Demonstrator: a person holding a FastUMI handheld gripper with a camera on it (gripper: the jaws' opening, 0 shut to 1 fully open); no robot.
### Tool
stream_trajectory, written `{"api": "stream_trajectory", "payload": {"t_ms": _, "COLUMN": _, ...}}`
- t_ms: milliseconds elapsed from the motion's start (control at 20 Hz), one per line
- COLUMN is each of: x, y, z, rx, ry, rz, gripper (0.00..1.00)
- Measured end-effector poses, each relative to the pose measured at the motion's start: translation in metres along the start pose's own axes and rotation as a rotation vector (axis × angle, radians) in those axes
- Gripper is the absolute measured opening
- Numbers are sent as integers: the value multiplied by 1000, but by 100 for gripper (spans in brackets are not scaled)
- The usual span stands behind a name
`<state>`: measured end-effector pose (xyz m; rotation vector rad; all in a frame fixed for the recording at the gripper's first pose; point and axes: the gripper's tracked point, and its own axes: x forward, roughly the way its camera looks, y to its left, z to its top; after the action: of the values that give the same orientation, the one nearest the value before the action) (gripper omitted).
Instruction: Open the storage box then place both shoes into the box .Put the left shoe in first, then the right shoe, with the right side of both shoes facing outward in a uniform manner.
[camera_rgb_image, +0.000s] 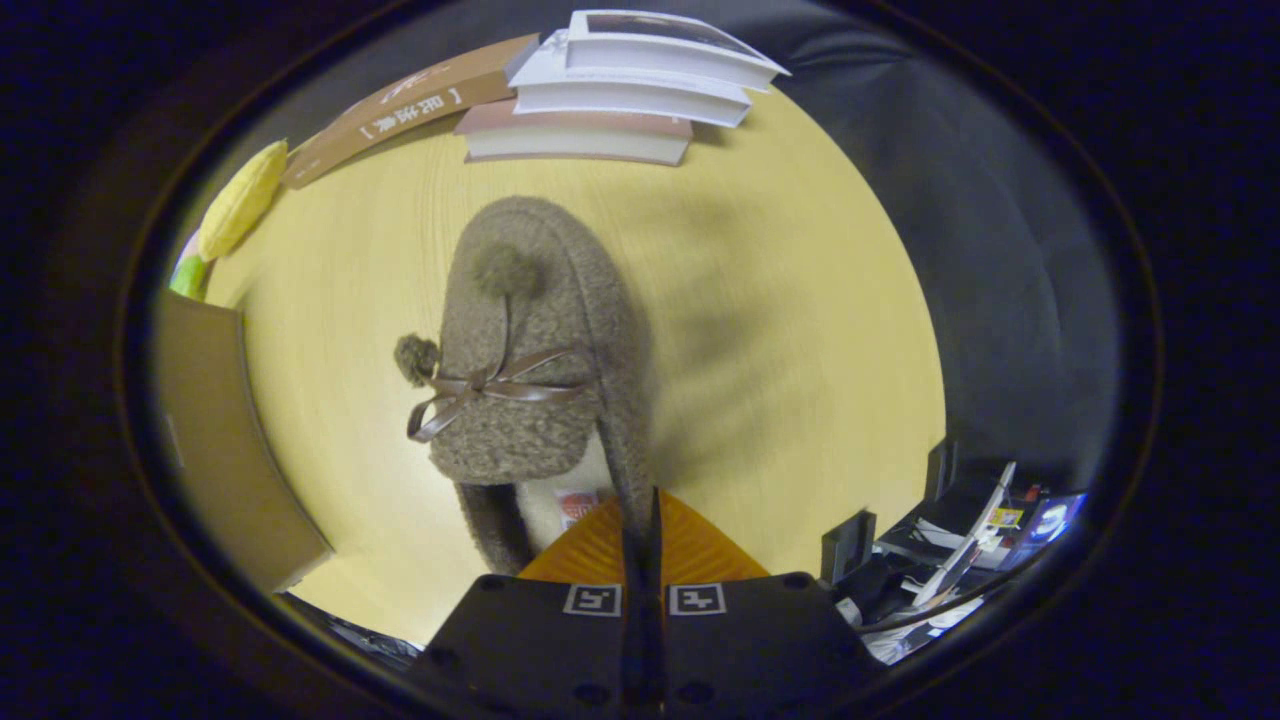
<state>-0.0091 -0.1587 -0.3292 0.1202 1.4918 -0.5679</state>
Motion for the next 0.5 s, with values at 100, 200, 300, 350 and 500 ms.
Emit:
{"api": "stream_trajectory", "payload": {"t_ms": 100, "x": -15, "y": -14, "z": -4, "rx": -25, "ry": 1, "rz": -75, "gripper": 4}}
{"api": "stream_trajectory", "payload": {"t_ms": 200, "x": -32, "y": -20, "z": -5, "rx": -28, "ry": -7, "rz": -118, "gripper": 4}}
{"api": "stream_trajectory", "payload": {"t_ms": 300, "x": -52, "y": -23, "z": -6, "rx": -10, "ry": -29, "rz": -143, "gripper": 4}}
{"api": "stream_trajectory", "payload": {"t_ms": 350, "x": -64, "y": -24, "z": -5, "rx": 0, "ry": -43, "rz": -152, "gripper": 4}}
{"api": "stream_trajectory", "payload": {"t_ms": 500, "x": -103, "y": -24, "z": -4, "rx": 15, "ry": -88, "rz": -181, "gripper": 4}}
